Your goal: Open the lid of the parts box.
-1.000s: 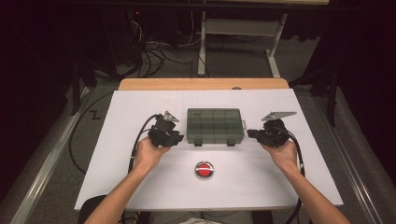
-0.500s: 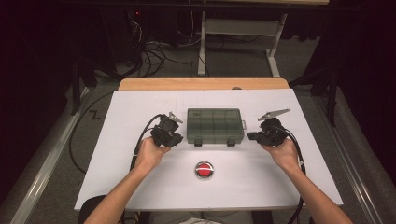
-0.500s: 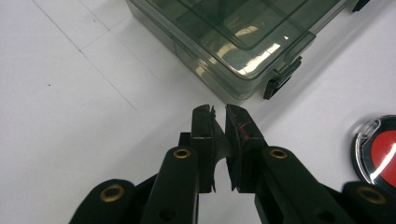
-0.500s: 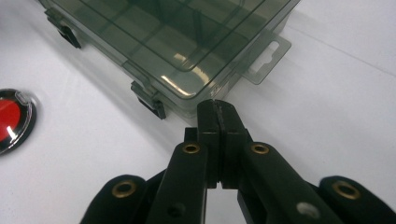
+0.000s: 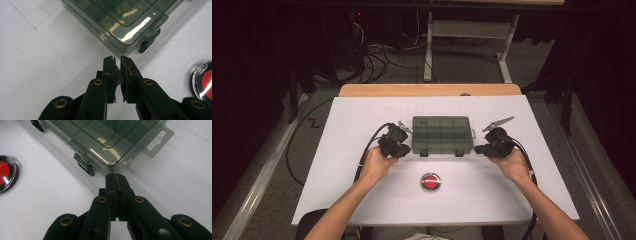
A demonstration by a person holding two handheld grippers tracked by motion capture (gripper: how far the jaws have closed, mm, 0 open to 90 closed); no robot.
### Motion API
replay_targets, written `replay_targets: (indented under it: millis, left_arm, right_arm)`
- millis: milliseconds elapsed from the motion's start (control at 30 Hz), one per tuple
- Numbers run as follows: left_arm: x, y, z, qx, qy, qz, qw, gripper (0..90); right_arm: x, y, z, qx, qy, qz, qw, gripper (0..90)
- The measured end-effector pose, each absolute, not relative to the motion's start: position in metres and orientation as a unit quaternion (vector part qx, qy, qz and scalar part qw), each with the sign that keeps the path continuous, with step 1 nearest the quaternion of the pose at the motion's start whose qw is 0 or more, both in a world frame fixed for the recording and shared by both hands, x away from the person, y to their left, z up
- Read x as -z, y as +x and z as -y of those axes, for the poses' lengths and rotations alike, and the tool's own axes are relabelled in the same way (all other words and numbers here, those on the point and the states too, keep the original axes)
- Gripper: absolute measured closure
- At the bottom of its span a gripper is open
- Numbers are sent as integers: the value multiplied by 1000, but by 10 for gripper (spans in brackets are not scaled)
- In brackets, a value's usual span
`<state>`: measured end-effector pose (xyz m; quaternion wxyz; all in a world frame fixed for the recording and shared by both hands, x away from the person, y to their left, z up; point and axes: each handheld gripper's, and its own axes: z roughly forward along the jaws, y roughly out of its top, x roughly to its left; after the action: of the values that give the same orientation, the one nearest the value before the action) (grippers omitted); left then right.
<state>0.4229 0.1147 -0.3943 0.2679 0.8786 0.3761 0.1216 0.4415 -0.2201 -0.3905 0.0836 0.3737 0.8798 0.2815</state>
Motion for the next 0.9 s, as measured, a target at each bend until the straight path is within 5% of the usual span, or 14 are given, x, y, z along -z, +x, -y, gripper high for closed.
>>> replay_targets:
  millis: [900]
  left_arm:
    - [385,425,-106,-140,863,-381,300,672]
  right_arm:
    - [384,441,222,-314,376,-867,94,888]
